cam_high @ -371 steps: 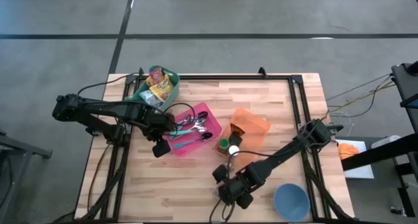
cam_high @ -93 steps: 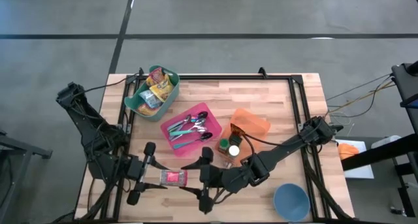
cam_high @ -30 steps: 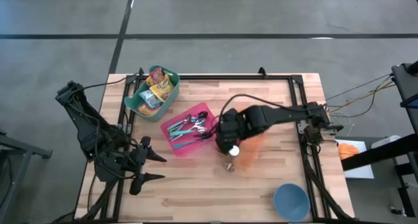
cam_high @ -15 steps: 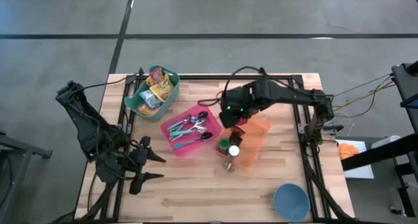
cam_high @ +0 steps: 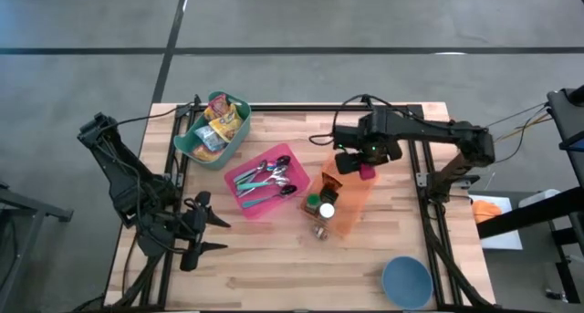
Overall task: Pick & Place Food Item
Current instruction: Put the red seasoning can into the orange bin
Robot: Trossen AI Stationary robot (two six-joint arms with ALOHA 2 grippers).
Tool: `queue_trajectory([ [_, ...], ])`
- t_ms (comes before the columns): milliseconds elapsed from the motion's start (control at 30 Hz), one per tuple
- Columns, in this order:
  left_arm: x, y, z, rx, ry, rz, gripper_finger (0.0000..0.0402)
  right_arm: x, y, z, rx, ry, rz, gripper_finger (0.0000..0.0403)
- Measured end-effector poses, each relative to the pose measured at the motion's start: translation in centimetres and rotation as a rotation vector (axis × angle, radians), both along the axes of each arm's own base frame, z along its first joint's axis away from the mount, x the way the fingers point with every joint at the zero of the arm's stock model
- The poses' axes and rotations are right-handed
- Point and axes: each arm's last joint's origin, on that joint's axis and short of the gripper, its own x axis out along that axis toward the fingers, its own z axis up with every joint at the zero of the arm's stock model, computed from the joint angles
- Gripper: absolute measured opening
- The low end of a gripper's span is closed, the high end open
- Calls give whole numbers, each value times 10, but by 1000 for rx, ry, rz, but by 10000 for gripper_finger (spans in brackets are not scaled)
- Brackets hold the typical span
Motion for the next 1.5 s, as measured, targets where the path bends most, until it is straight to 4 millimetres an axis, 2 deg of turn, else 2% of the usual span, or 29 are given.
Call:
queue_trajectory([
  [267, 0, 0, 0, 1, 1, 0, 244, -4, -5, -43, 37, -181, 24, 205],
  [500, 0, 0, 0, 1, 1, 0, 244, -10, -16, -68, 81, -163, 7, 205],
  [767, 0, 0, 0, 2, 1, 0, 244, -2, -19, -92, 145, -185, 10, 205],
  [1000, 0, 0, 0, 2, 1, 0, 244, 9, -22, -99, 148, -155, 10, 206],
  [1233, 0, 0, -1, 2, 2, 0, 244, 19, -25, -104, 151, -139, 26, 274],
  [1500, 0, 0, -1, 2, 2, 0, 244, 21, -26, -105, 139, -131, 37, 283],
])
